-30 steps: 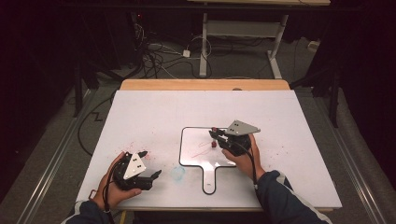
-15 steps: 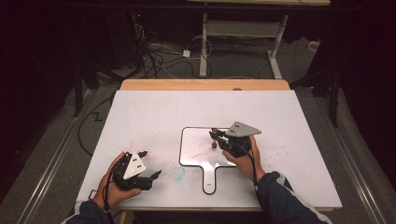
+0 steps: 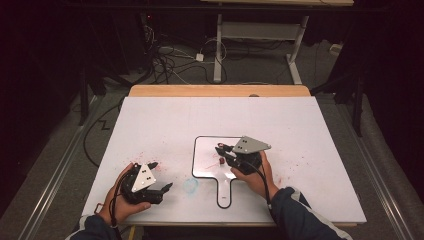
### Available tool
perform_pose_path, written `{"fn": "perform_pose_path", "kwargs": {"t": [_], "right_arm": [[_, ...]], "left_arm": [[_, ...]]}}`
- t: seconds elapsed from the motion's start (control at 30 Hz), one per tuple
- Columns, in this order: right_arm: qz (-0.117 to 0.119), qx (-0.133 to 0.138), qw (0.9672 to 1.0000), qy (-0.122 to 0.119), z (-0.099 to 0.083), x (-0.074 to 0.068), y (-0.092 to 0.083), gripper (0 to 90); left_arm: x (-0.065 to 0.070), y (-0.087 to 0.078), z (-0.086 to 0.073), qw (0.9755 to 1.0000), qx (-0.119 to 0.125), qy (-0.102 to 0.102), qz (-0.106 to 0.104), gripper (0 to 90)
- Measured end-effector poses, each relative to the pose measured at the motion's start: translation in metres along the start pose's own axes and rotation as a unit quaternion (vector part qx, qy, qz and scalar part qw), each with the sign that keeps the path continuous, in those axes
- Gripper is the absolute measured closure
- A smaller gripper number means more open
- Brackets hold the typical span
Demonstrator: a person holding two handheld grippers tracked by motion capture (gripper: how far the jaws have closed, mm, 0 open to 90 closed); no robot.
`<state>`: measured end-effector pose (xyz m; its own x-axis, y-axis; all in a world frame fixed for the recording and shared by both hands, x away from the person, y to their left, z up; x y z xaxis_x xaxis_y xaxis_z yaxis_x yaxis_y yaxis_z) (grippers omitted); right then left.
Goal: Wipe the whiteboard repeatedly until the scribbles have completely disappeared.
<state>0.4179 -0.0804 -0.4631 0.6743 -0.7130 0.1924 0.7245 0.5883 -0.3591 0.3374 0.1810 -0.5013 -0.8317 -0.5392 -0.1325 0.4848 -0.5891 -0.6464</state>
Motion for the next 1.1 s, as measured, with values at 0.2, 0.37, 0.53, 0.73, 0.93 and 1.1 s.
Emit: {"fn": "perform_pose_path", "kwargs": {"t": [0.2,0.37,0.53,0.73,0.93,1.1], "right_arm": [[0.003,0.005,0.9999,0.013,-0.001,-0.002,0.0,81.3],[0.036,0.012,0.9992,0.016,0.005,-0.024,0.005,81.3],[0.052,0.016,0.9982,0.024,0.005,-0.025,0.008,81.3],[0.03,0.014,0.9992,0.024,0.004,-0.015,0.01,81.3],[0.072,0.019,0.9971,0.012,0.011,-0.046,0.014,81.3],[0.069,0.017,0.9974,0.004,0.012,-0.046,0.016,81.3]], "left_arm": [[0.0,0.002,0.0,1.0,-0.002,0.001,-0.002,18.6],[0.0,0.002,0.0,1.0,-0.004,0.001,-0.004,18.6],[0.001,0.002,-0.001,1.0,-0.005,0.002,-0.007,18.6],[0.001,0.002,0.0,1.0,-0.004,0.001,-0.007,18.6],[0.002,0.003,0.0,0.9999,-0.006,0.002,-0.008,18.6],[0.002,0.002,-0.001,0.9999,-0.005,0.002,-0.009,18.6]]}}
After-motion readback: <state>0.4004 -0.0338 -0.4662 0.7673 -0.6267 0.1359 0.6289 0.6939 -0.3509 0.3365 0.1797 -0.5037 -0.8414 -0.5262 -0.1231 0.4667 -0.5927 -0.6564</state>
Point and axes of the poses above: each handheld gripper's, and its own axes: y roughly forward along the jaws, z roughly out of its top, x roughly to its right, the point moved 6 cm from there along y, roughly forward along the jaws, and after that the axes turned 10 degrees about -z, right-handed, at the moved point
